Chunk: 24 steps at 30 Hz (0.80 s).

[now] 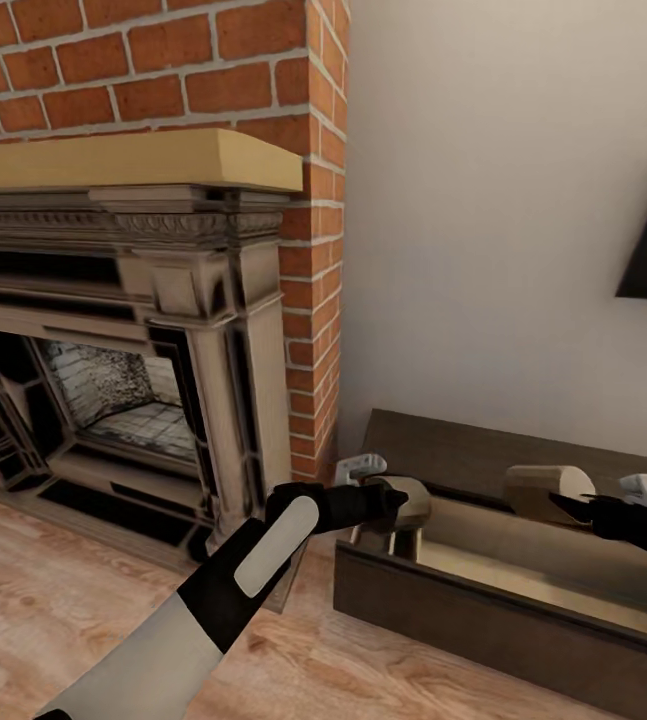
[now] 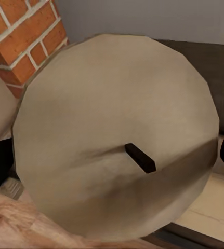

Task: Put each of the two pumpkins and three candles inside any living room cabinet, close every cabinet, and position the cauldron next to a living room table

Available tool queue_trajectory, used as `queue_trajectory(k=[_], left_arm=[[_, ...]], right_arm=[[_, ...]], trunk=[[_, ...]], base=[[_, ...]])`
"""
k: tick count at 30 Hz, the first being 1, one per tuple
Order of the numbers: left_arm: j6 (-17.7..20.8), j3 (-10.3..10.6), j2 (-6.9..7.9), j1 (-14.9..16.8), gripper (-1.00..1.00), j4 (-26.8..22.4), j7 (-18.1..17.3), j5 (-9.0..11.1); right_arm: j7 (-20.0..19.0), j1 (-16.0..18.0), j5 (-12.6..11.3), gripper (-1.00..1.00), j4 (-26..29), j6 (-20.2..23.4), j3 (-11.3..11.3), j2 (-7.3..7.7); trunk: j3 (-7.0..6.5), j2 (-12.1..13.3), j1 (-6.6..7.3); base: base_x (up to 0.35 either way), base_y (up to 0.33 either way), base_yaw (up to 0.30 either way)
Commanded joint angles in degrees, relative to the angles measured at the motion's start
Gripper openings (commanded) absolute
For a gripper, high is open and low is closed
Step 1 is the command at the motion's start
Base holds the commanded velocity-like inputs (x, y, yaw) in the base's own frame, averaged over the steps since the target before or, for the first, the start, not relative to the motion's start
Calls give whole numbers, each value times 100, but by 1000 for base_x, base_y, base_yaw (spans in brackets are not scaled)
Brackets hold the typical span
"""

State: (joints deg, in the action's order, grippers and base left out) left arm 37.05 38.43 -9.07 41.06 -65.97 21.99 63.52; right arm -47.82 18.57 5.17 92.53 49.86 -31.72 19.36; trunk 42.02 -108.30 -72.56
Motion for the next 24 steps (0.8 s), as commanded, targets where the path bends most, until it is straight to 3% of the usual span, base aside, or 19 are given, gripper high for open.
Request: queue_trajectory(k=[1,4,8,12,14,18,20,24], left_arm=[[7,2,-2,8,-100,-10,52,69],[50,-15,-25,55,-100,-73,81,98],[81,-16,-41,174,-100,-111,98,164],[37,21,-25,87,-100,-244,112,222],[51,0,12,-17,-100,-715,147,230],[91,-27,-22,-47,-100,-1058,532,279],[21,-10,-38,-2,-100,-854,910,598],[-143,33,-23,-52,-100,-796,1006,639]], right_arm=[[-92,-5,51,-100,2,-6,-8,-1],[-150,-64,94,-100,2,-62,-9,-20],[-154,-185,361,-100,2,-73,-10,-80],[-137,-217,485,-100,2,-26,-22,-105],[-125,-216,520,-100,2,120,-4,-99],[-128,-166,527,-100,2,529,11,-49],[-151,-133,528,-100,8,703,15,-65],[-148,-151,529,-100,7,723,40,-97]], trunk=[[6,-3,0],[6,-3,0],[6,-3,0],[6,-3,0],[6,-3,0],[2,-3,0],[-2,-3,0],[-10,-3,0]], base=[[81,-340,-1],[103,-340,-1],[123,-340,-3],[53,-318,-9],[10,-94,-174],[4,-37,-246],[1,-9,-281],[0,-2,-290]])
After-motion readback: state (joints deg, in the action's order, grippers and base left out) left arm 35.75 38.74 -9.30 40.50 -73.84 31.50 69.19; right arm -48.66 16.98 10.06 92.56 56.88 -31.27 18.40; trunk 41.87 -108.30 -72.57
